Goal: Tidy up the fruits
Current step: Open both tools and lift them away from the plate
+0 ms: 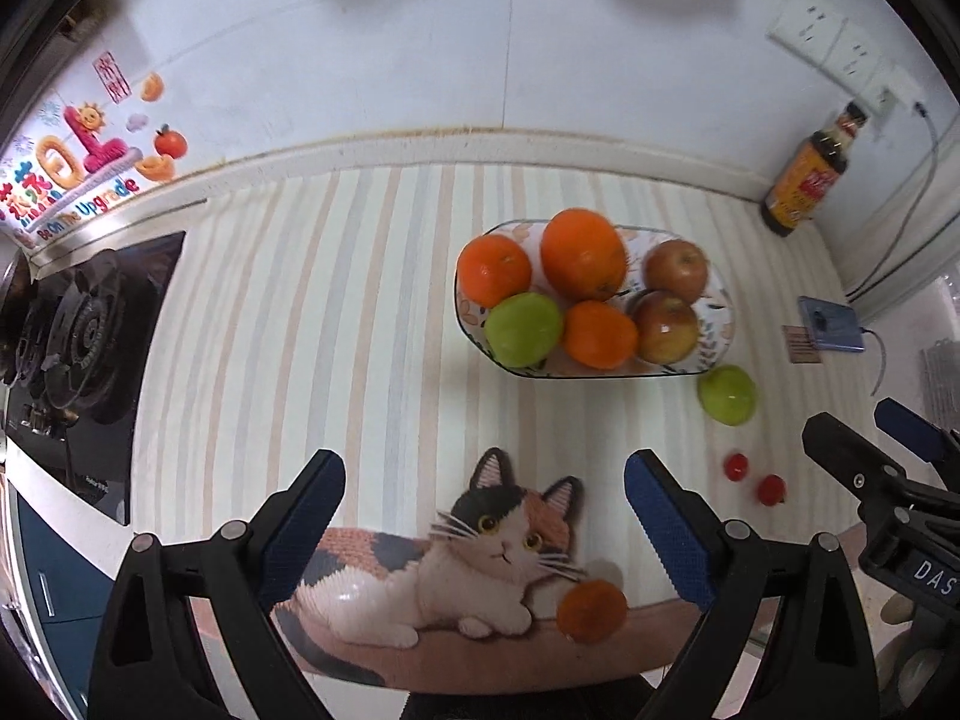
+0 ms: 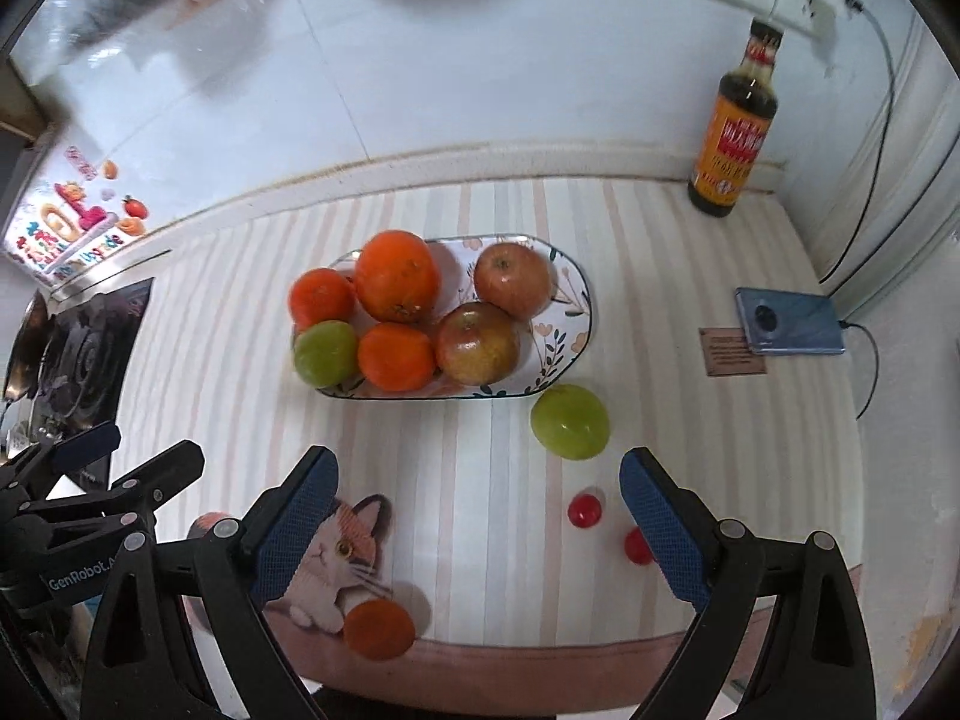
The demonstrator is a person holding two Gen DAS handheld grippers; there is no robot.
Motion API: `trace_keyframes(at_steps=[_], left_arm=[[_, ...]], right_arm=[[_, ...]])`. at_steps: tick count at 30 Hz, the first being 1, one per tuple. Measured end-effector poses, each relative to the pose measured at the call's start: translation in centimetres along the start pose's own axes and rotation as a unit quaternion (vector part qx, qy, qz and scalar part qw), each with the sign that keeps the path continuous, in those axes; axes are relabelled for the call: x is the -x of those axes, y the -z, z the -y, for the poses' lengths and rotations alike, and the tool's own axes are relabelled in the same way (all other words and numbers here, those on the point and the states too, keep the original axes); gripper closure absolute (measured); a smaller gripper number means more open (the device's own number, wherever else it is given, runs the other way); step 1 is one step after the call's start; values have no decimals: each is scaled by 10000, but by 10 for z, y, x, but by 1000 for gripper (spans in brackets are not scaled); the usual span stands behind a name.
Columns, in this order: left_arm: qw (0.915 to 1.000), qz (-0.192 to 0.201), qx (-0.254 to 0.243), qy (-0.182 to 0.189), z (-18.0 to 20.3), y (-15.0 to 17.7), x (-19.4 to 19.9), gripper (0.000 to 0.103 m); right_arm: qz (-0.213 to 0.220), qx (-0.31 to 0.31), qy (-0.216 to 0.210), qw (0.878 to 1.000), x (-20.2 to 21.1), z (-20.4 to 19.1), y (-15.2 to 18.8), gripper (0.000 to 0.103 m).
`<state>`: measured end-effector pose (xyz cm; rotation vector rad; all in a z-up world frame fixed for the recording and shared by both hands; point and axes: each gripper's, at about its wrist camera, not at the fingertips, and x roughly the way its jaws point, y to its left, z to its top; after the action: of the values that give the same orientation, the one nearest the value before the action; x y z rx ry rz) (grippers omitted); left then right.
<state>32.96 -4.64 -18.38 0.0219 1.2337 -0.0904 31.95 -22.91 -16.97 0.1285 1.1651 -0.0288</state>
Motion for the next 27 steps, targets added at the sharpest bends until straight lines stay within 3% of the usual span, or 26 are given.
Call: trace_keyframes(at_steps=[12, 20, 27], left_arm=[[9973, 670, -246, 165, 11, 22, 89, 7], [9947, 944, -321, 241, 15, 34, 124, 7], [9931, 1088, -339, 280, 15, 41, 139, 7]], right_arm=[[531, -21, -107, 9985, 98, -1, 26, 6], [846, -3, -129, 9963, 145, -3, 37, 6], [967, -34, -141, 9952, 163, -4, 43, 6]])
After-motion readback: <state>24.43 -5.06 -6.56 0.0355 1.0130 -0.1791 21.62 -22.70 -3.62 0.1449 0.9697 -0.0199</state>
